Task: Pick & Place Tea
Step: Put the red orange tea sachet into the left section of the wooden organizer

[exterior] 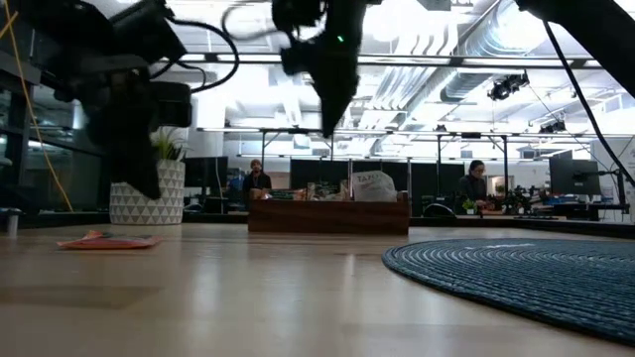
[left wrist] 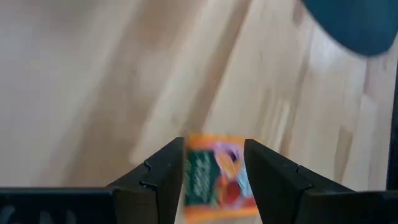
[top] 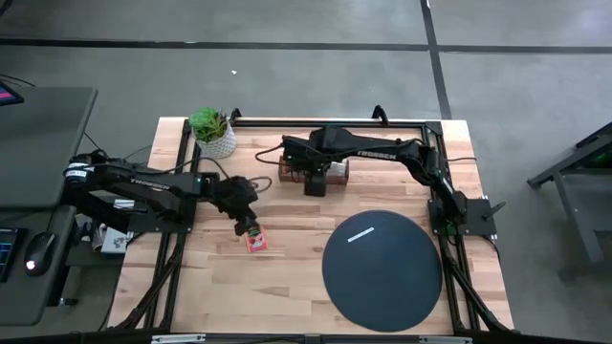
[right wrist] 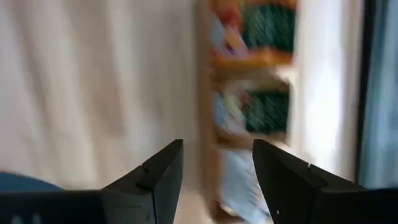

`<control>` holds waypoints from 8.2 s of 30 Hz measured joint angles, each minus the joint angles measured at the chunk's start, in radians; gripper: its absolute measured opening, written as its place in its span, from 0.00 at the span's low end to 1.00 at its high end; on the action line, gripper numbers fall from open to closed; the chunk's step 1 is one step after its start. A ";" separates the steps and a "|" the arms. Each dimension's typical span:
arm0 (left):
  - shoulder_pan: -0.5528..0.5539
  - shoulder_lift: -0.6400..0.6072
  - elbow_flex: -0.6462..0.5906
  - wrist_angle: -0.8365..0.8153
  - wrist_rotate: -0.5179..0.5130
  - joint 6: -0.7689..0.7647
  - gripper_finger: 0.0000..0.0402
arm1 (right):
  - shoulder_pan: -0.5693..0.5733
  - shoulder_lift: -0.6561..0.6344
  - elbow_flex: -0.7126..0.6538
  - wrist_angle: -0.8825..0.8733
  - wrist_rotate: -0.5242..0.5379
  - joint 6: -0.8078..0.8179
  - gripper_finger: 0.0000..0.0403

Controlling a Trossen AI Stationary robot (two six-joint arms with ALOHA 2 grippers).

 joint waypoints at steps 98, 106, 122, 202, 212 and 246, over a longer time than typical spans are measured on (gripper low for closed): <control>-0.486 0.447 0.199 -0.156 -0.517 0.038 0.41 | 0.130 0.166 -0.358 0.887 -0.507 0.913 0.47; -0.487 0.447 0.198 -0.152 -0.526 0.038 0.41 | 0.138 0.208 -0.355 0.978 -0.596 0.964 0.47; -0.489 0.447 0.198 -0.139 -0.552 0.048 0.41 | 0.168 0.212 -0.357 0.990 -0.616 1.000 0.46; -0.039 0.026 0.257 0.171 -0.465 0.298 0.41 | 0.168 0.014 0.166 -0.063 -0.026 0.183 0.00; -0.039 0.031 0.256 0.164 -0.472 0.307 0.41 | 0.169 0.027 0.195 -0.103 -0.016 0.188 0.00; -0.037 -0.102 0.329 -0.078 -0.524 0.381 0.41 | 0.118 0.061 0.203 -0.069 0.016 0.163 0.00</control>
